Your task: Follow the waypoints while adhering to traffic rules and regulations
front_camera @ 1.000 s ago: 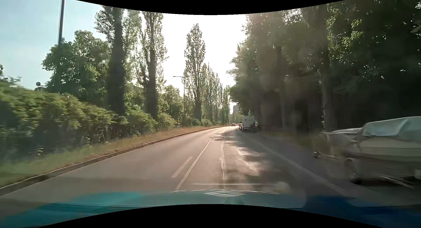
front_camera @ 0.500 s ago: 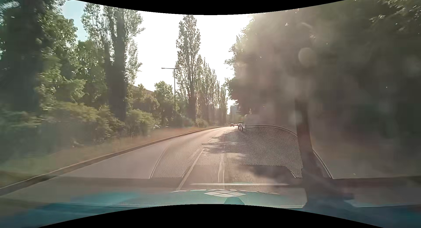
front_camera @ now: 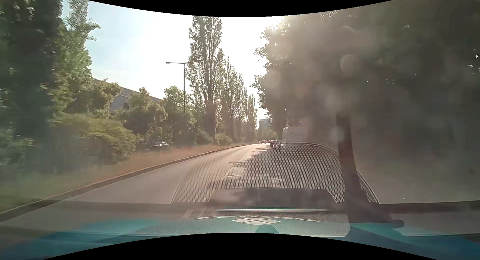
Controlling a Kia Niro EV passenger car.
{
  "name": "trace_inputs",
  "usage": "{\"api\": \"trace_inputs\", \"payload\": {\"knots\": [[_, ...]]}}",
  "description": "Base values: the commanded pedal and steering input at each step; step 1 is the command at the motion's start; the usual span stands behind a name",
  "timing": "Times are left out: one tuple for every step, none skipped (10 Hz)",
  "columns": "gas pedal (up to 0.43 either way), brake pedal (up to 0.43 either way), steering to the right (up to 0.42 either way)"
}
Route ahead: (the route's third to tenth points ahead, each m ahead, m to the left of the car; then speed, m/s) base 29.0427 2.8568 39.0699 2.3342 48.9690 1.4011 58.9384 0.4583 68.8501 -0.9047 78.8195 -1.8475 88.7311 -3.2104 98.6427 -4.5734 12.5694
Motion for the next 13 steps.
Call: {"api": "trace_inputs", "payload": {"knots": [[0.177,0.000,0.008],[0.177,0.000,0.007],[0.177,0.000,0.008],[0.177,0.000,0.009],[0.169,0.000,0.009],[0.157,0.000,0.009],[0.157,0.000,0.009],[0.157,0.000,0.010],[0.157,0.000,0.009],[0.157,0.000,0.008],[0.169,0.000,0.007],[0.169,0.000,0.007],[0.169,0.000,0.007]]}}
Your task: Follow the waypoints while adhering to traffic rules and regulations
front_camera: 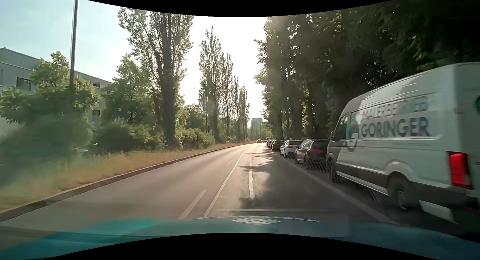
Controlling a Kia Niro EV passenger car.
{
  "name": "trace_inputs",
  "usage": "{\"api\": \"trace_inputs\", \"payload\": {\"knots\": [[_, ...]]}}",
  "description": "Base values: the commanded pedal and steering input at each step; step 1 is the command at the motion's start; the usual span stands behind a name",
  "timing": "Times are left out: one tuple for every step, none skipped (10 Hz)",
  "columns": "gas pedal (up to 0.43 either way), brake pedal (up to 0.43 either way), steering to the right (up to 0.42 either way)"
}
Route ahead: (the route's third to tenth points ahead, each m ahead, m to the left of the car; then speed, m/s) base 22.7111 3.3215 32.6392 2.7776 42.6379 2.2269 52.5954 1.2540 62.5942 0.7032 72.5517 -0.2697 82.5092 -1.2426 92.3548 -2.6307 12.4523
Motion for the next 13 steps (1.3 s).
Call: {"api": "trace_inputs", "payload": {"knots": [[0.169,0.000,0.007],[0.169,0.000,0.007],[0.169,0.000,0.006],[0.169,0.000,0.006],[0.169,0.000,0.006],[0.169,0.000,0.006],[0.169,0.000,0.005],[0.169,0.000,0.005],[0.157,0.000,0.005],[0.157,0.000,0.005],[0.157,0.000,0.005],[0.157,0.000,0.005],[0.157,0.000,0.005]]}}
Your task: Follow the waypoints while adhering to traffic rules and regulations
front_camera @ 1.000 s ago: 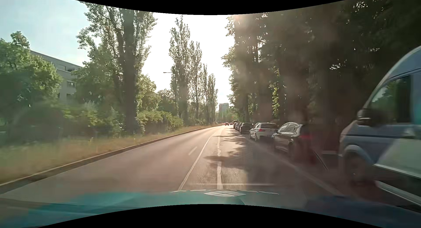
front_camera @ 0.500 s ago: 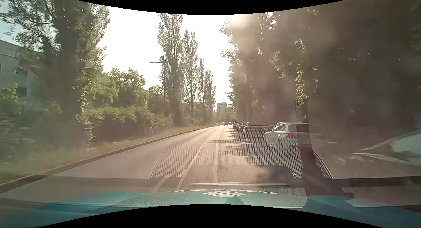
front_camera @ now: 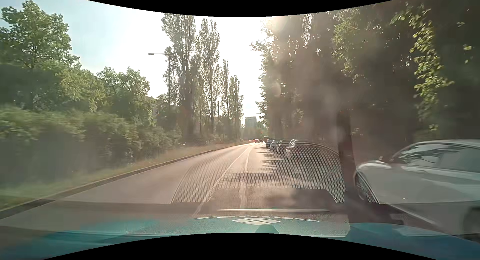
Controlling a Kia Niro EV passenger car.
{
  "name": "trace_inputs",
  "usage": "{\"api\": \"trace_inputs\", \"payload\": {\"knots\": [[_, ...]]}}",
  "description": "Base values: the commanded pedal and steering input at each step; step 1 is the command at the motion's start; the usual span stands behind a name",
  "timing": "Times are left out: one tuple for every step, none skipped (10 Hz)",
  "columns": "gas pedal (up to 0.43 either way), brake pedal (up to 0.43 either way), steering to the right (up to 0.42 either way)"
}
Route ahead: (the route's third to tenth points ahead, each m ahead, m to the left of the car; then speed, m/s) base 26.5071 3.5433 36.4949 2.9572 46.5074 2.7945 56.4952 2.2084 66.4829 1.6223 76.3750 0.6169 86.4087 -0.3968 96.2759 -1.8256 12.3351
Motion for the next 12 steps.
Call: {"api": "trace_inputs", "payload": {"knots": [[0.157,0.000,0.005],[0.157,0.000,0.005],[0.157,0.000,0.005],[0.157,0.000,0.005],[0.157,0.000,0.005],[0.157,0.000,0.005],[0.157,0.000,0.005],[0.157,0.000,0.005],[0.157,0.000,0.005],[0.157,0.000,0.005],[0.157,0.000,0.005],[0.157,0.000,0.005]]}}
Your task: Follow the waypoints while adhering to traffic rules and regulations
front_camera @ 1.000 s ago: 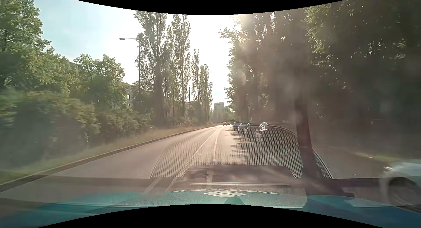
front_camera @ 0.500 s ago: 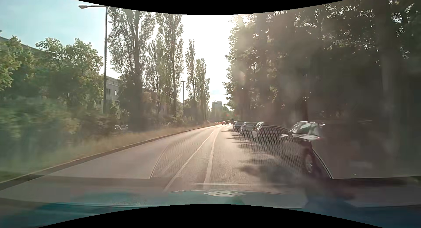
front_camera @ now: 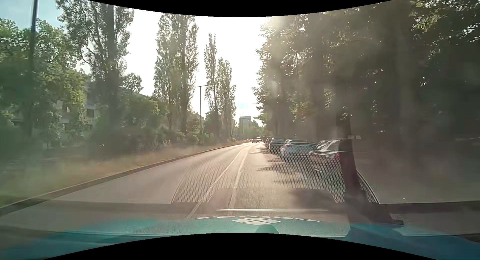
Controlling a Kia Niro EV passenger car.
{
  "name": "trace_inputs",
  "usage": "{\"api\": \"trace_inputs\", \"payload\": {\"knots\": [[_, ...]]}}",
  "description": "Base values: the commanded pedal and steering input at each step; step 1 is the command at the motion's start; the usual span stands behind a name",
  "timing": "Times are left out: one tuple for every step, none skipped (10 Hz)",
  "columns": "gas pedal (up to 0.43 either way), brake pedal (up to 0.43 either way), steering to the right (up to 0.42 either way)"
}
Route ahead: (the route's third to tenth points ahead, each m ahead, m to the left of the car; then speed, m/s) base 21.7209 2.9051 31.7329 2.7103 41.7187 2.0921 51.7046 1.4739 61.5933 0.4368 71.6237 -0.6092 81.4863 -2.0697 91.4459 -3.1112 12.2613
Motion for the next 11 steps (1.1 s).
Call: {"api": "trace_inputs", "payload": {"knots": [[0.157,0.000,0.005],[0.157,0.000,0.003],[0.157,0.000,0.003],[0.157,0.000,0.002],[0.157,0.000,0.002],[0.157,0.000,0.002],[0.157,0.000,0.003],[0.157,0.000,0.000],[0.157,0.000,0.000],[0.157,0.000,0.000],[0.157,0.000,0.000]]}}
